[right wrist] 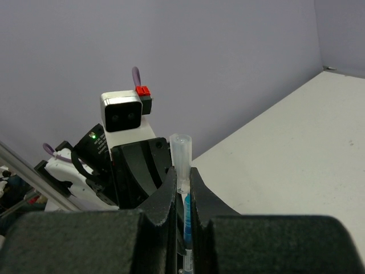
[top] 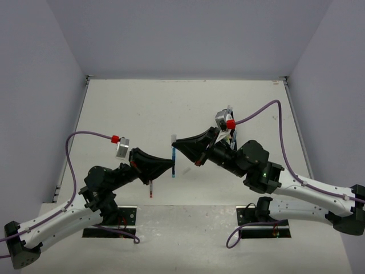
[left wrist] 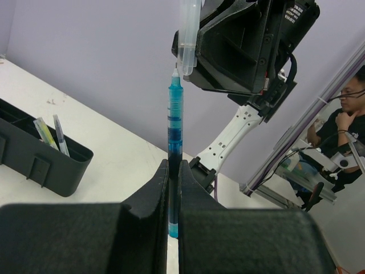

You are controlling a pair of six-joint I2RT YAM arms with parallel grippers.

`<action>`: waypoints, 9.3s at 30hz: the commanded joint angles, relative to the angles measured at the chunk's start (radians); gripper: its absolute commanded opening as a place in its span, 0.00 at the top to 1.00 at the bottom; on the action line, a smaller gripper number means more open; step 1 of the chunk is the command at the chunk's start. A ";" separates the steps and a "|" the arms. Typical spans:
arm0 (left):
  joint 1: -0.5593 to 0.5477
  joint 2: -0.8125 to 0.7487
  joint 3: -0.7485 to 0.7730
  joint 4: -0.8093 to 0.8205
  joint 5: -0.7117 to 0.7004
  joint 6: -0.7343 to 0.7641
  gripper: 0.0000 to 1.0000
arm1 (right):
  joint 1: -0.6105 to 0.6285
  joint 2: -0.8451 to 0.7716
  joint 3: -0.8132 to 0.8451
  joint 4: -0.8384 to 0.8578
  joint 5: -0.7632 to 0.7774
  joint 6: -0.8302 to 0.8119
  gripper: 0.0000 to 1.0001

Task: Sort the stationery into containers
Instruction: Close the pen cap on the pen.

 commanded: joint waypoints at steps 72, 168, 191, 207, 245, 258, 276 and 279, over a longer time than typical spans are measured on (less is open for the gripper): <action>-0.004 -0.001 0.032 0.031 -0.013 0.014 1.00 | 0.000 -0.005 0.033 -0.053 0.004 -0.016 1.00; -0.005 0.091 0.038 0.120 0.034 0.104 1.00 | -0.001 0.025 0.029 -0.049 0.028 0.006 0.32; -0.005 0.185 0.070 0.145 0.139 0.100 1.00 | -0.019 -0.008 0.157 -0.255 -0.009 -0.057 0.72; -0.004 0.190 0.208 0.039 0.112 0.251 1.00 | -0.026 -0.025 0.001 -0.254 -0.064 0.028 1.00; 0.164 0.274 0.476 0.041 0.180 0.335 1.00 | -0.047 0.069 -0.461 0.017 -0.107 0.131 1.00; 0.194 0.309 0.367 0.199 0.408 0.251 1.00 | -0.058 0.000 -0.426 0.016 -0.080 0.151 1.00; 0.189 0.376 0.144 0.101 0.460 0.119 1.00 | -0.166 -0.196 -0.132 -0.315 -0.089 0.009 0.41; 0.189 0.378 0.132 0.104 0.457 0.120 1.00 | -0.166 -0.204 -0.131 -0.315 -0.123 0.000 0.45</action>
